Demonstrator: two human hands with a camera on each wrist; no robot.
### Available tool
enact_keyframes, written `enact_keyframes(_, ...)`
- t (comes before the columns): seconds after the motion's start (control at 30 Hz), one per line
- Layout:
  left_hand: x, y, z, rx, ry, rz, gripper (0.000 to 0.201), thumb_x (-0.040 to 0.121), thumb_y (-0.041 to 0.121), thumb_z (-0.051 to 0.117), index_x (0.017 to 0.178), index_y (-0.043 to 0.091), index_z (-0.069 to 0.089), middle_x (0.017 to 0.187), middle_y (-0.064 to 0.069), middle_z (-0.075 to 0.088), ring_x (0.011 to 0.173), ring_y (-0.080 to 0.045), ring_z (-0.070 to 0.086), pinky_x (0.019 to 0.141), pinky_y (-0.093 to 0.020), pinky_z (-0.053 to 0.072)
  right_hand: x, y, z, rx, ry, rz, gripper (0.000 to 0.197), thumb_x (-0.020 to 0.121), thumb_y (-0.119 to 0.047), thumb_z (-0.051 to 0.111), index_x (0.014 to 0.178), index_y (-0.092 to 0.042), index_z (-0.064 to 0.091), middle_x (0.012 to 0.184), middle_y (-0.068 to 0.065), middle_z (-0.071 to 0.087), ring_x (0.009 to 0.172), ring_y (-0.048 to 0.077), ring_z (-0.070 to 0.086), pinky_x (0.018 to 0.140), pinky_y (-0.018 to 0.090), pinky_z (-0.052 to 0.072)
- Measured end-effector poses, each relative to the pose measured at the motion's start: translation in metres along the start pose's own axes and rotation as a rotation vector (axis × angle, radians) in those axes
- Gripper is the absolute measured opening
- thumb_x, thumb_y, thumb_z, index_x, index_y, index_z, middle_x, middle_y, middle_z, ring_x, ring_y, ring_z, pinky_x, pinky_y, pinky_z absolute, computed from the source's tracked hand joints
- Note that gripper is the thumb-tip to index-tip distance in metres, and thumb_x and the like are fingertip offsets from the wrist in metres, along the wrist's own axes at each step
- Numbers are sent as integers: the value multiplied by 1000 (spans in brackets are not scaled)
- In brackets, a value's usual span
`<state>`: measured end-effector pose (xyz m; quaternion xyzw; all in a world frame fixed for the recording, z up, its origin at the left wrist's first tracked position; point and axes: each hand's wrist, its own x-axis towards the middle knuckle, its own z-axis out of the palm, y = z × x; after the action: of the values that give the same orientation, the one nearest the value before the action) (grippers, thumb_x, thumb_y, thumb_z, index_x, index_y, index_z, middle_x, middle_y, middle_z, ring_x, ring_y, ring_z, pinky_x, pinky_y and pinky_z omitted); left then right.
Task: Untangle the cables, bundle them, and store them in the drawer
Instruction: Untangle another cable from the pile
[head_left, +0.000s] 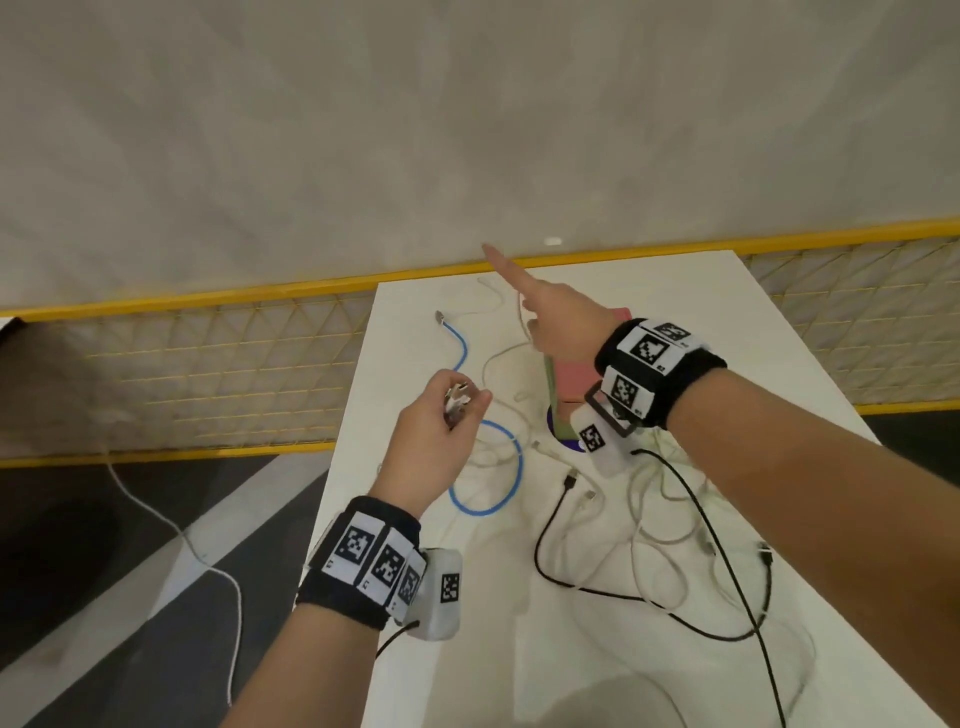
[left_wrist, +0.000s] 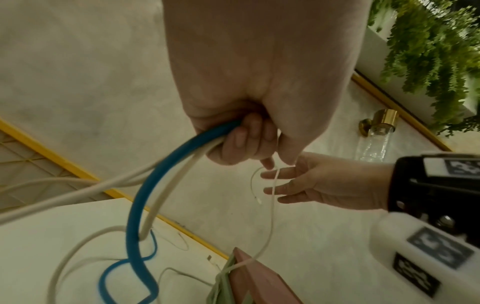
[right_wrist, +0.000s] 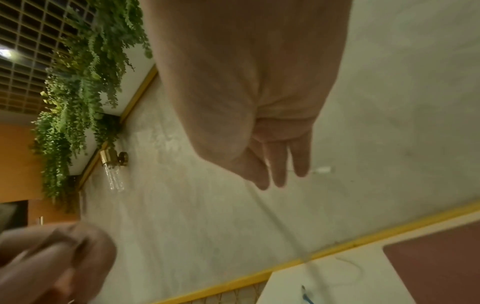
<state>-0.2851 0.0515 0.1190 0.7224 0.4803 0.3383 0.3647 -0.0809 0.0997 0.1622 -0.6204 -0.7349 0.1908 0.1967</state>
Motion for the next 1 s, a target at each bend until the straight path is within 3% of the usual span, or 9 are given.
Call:
enact_keyframes(0.07, -4, -5, -2, -10, 15, -7, 17, 94, 35, 59, 97, 19, 54, 71, 7, 57, 55, 0, 49, 59, -15, 42, 3, 0, 3, -48, 31, 36, 86, 85, 5, 45, 150, -35, 6, 128, 18, 56, 104, 33, 61, 88, 44, 51)
enact_keyframes(0.13, -6, -9, -2, -15, 27, -24, 18, 96, 33, 57, 96, 15, 52, 63, 9, 50, 49, 0, 45, 52, -11, 36, -9, 6, 12, -73, 92, 67, 63, 86, -1, 47, 143, -24, 31, 123, 11, 56, 98, 26, 60, 81, 34, 48)
enact_keyframes(0.27, -10, -15, 6, -36, 21, -71, 24, 98, 35, 52, 92, 11, 50, 58, 7, 44, 44, -4, 38, 51, -22, 38, -44, 34, 54, -166, -77, 97, 18, 87, -9, 49, 100, -13, 61, 92, 4, 61, 90, 27, 61, 69, 28, 39)
enact_keyframes(0.37, -10, -18, 14, -50, 12, -112, 27, 98, 38, 50, 91, 12, 51, 56, 10, 43, 42, -3, 38, 50, -23, 36, -64, 53, 95, -218, -282, 122, 17, 87, -11, 51, 95, -11, 65, 101, 9, 65, 95, 28, 61, 70, 27, 38)
enact_keyframes(0.57, -10, -19, 30, -40, -12, -187, 36, 97, 43, 50, 108, 9, 55, 63, 10, 46, 56, -5, 46, 63, -28, 41, -78, 79, 148, -251, -492, 148, 35, 87, 1, 49, 117, -14, 58, 126, 7, 50, 109, 28, 56, 88, 32, 45)
enact_keyframes(0.7, -15, -20, 36, -45, -12, -204, 37, 97, 45, 50, 109, 11, 56, 62, 9, 47, 57, -6, 48, 65, -29, 44, -82, 85, 158, -272, -464, 76, 22, 86, -1, 47, 104, -11, 55, 114, 10, 55, 96, 29, 59, 84, 36, 48)
enact_keyframes(0.83, -19, -21, 41, -68, 7, -215, 27, 97, 44, 51, 98, 17, 55, 58, 11, 45, 50, -3, 45, 61, -27, 42, -82, 90, 160, -319, -447, 7, 21, 91, -4, 45, 108, -13, 57, 114, 9, 52, 92, 30, 59, 72, 32, 40)
enact_keyframes(0.9, -20, -19, 41, -84, 36, -226, 22, 97, 41, 51, 84, 24, 51, 57, 11, 43, 47, -1, 44, 57, -22, 38, -82, 87, 155, -258, -351, -40, 23, 92, -5, 46, 109, -11, 61, 115, 9, 49, 91, 32, 60, 73, 35, 45)
enact_keyframes(1.0, -16, -17, 39, -100, 95, -255, 33, 97, 39, 52, 69, 26, 42, 56, 9, 41, 49, -4, 40, 56, -23, 35, -81, 73, 143, -48, -30, -165, 16, 90, -12, 55, 97, -8, 68, 107, 6, 54, 83, 26, 62, 75, 37, 51)
